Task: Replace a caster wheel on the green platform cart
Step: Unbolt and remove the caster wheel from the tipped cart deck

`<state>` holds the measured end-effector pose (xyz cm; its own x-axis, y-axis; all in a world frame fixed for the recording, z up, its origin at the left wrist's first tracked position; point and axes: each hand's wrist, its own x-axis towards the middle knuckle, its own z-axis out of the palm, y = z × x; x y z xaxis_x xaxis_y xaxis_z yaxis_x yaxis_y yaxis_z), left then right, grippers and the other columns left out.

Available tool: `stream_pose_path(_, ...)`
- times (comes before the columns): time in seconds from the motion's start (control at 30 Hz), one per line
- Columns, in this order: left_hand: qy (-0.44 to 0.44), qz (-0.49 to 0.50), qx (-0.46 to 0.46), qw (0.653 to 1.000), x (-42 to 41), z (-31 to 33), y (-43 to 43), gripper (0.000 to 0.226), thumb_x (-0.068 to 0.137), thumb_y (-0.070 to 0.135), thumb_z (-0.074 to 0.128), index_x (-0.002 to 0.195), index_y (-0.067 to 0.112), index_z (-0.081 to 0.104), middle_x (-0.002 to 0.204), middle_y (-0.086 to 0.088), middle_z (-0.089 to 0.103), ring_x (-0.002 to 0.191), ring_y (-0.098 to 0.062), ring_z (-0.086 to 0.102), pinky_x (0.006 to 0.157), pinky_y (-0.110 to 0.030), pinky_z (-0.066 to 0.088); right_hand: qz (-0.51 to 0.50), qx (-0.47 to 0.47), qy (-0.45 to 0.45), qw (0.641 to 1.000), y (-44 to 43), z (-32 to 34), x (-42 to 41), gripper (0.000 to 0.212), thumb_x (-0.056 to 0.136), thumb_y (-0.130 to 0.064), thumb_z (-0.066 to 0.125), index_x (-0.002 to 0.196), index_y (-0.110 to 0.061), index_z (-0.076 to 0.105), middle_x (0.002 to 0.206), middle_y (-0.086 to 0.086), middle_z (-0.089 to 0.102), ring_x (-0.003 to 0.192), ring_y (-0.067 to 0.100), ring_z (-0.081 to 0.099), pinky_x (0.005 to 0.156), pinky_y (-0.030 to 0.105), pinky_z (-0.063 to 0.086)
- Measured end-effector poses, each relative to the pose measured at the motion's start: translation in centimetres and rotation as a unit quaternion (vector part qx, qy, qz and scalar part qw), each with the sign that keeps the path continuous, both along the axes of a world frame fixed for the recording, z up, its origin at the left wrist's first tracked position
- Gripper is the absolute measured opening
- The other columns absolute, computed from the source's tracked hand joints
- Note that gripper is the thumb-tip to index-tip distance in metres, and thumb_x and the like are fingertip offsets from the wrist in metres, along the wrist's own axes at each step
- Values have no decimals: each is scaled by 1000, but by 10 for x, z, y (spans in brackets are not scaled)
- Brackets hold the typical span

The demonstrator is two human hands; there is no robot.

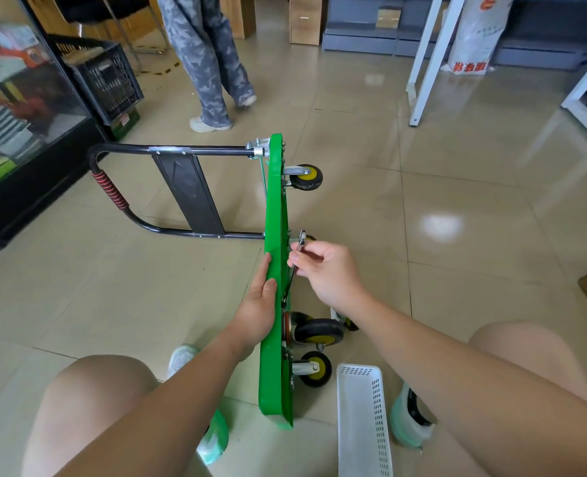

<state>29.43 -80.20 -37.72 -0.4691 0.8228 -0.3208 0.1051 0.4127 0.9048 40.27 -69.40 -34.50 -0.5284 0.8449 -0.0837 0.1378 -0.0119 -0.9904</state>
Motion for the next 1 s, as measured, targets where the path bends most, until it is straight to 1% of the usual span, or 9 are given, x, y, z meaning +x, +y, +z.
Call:
stream_pose_path(0.27, -8, -8, 16, 1000, -4, -8, -3, 51, 113, 32, 26, 159, 52, 15, 164, 12, 31, 145, -7, 38, 124, -30, 26, -11, 7, 15, 1000, 17, 5, 2, 20, 94, -14, 70, 111, -6, 75, 87, -11, 77, 92, 10, 75, 81, 28, 61)
stream_pose_path(0.3, -6, -11, 15, 1000, -5, -10, -3, 51, 113, 33, 26, 158, 53, 15, 163, 13, 32, 139, 0, 43, 119, -25, 31, -8, -1, 16, 1000, 22, 6, 0, 18, 94, -14, 70, 110, -8, 75, 88, -8, 77, 91, 11, 75, 81, 28, 61)
stream_pose_path(0.37, 1, -17, 11, 1000, -5, -12, -2, 51, 113, 34, 25, 158, 54, 15, 157, 17, 36, 104, 24, 53, 91, -4, 40, 5, -35, 15, 999, 31, 8, -6, 14, 95, -13, 69, 108, -11, 73, 94, -1, 76, 88, 14, 76, 80, 29, 62)
stream_pose_path(0.43, 5, -15, 8, 1000, -6, -13, -1, 51, 113, 33, 25, 159, 53, 15, 145, 21, 43, 76, 30, 51, 68, 5, 36, 23, -63, 4, 998, 41, 6, -13, 11, 96, -13, 67, 106, -12, 71, 95, 2, 74, 85, 15, 76, 78, 28, 61)
stream_pose_path(0.57, 10, -7, 7, 1000, -4, -9, -2, 51, 113, 32, 26, 159, 52, 16, 93, 30, 45, 68, 16, 48, 61, 4, 36, 52, -92, -30, 994, 60, -2, -25, 7, 97, -15, 66, 99, -10, 70, 92, 5, 74, 83, 19, 77, 79, 32, 61)
stream_pose_path(0.7, -4, -8, 10, 1000, -2, -5, -1, 51, 114, 25, 27, 158, 48, 17, 104, 42, 41, 62, 32, 43, 62, 6, 33, 79, -129, -47, 987, 72, -11, -35, 9, 97, -13, 65, 101, -6, 69, 90, 8, 73, 79, 20, 76, 73, 30, 61)
stream_pose_path(0.83, -18, -17, 15, 1000, -4, -8, -1, 52, 114, 25, 27, 160, 46, 15, 139, 36, 32, 86, 40, 42, 74, 11, 27, 88, -159, -63, 981, 78, -23, -43, 27, 96, -13, 67, 117, 3, 66, 102, 15, 74, 89, 25, 76, 81, 35, 62)
stream_pose_path(0.93, -9, -13, 19, 1000, -6, -11, -1, 51, 113, 29, 28, 155, 55, 14, 154, 32, 25, 136, 20, 29, 100, 4, 17, 84, -192, -56, 976, 81, -34, -46, 26, 95, -12, 67, 116, 4, 66, 109, 19, 74, 95, 31, 74, 87, 40, 61)
stream_pose_path(1.0, -6, -14, 16, 1000, -7, -12, -1, 50, 113, 30, 27, 153, 58, 13, 156, 33, 23, 138, 18, 24, 99, 5, 14, 91, -200, -63, 974, 81, -39, -47, 23, 95, -12, 67, 114, 3, 67, 111, 18, 73, 95, 30, 74, 86, 40, 61)
